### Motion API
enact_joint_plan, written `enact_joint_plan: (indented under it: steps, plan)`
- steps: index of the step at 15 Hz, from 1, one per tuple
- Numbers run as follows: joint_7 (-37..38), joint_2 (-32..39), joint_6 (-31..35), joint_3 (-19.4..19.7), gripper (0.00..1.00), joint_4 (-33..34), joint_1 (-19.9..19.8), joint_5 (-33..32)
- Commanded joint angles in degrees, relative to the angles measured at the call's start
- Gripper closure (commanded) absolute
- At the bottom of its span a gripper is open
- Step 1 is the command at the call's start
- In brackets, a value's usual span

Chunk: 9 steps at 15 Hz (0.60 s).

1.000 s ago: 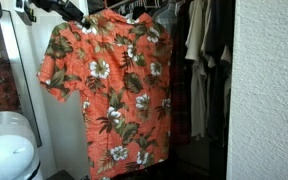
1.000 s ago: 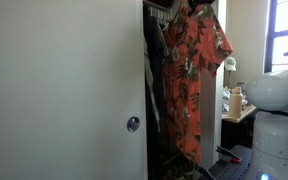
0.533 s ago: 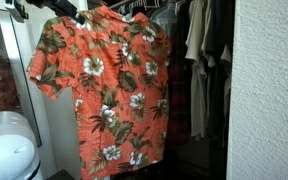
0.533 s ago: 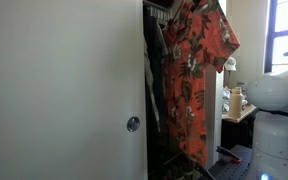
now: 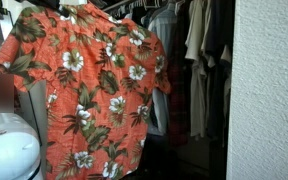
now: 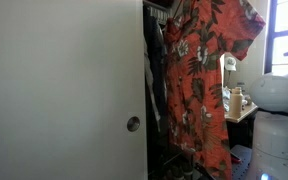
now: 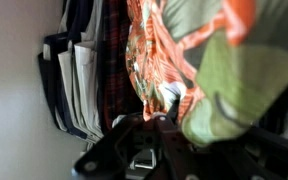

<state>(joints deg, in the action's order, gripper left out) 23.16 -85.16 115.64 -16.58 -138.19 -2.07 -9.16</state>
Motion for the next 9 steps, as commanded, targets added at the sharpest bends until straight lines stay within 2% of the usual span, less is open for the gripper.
enact_joint_plan:
  steps: [1, 9]
  plan:
    - [1.76, 0.0, -0.89, -1.62, 0.98, 2.36, 3.89, -2.43]
    - [3.23, -0.06, -0.56, -5.34, 0.98, 6.37, 10.99, -3.47]
